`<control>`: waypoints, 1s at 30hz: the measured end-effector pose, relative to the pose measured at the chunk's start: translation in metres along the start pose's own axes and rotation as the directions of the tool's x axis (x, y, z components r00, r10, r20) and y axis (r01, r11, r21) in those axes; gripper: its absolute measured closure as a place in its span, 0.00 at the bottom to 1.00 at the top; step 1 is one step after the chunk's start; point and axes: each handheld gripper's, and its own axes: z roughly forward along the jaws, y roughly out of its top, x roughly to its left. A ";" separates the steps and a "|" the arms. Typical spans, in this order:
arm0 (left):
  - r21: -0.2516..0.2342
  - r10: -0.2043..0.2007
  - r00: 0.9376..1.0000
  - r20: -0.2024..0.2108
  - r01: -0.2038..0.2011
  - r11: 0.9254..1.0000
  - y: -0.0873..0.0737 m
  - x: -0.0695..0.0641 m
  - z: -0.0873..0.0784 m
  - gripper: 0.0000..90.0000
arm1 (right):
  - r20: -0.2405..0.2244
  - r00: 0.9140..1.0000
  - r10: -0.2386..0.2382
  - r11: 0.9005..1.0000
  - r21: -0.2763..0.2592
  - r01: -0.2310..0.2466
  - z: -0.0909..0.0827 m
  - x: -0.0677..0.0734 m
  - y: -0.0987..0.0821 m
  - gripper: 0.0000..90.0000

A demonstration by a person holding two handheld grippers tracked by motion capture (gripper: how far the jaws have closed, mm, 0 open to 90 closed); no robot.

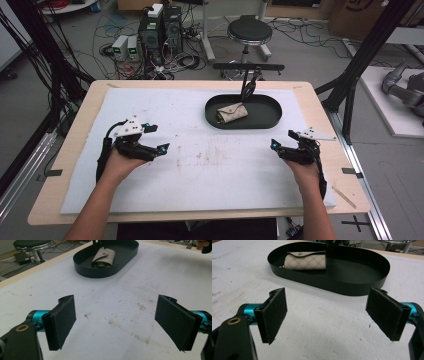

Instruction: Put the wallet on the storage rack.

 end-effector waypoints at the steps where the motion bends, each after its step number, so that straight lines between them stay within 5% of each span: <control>1: -0.006 -0.007 1.000 -0.005 0.007 1.000 -0.002 -0.001 -0.002 0.19 | 0.001 1.000 0.003 1.000 0.000 -0.003 0.000 0.000 0.000 0.20; 6: -0.059 -0.034 0.999 -0.024 0.032 0.998 -0.017 -0.003 -0.009 0.18 | 0.003 1.000 0.022 1.000 -0.008 -0.022 -0.002 -0.004 -0.002 0.20; 15: -0.054 -0.025 1.000 0.006 0.025 0.998 -0.026 -0.001 -0.012 0.17 | 0.014 1.000 0.011 1.000 0.012 -0.011 0.001 -0.005 -0.004 0.20; 30: -0.045 -0.063 0.998 -0.030 0.062 0.997 -0.035 0.006 -0.017 0.17 | 0.021 1.000 -0.001 1.000 0.025 0.000 0.003 -0.003 -0.004 0.20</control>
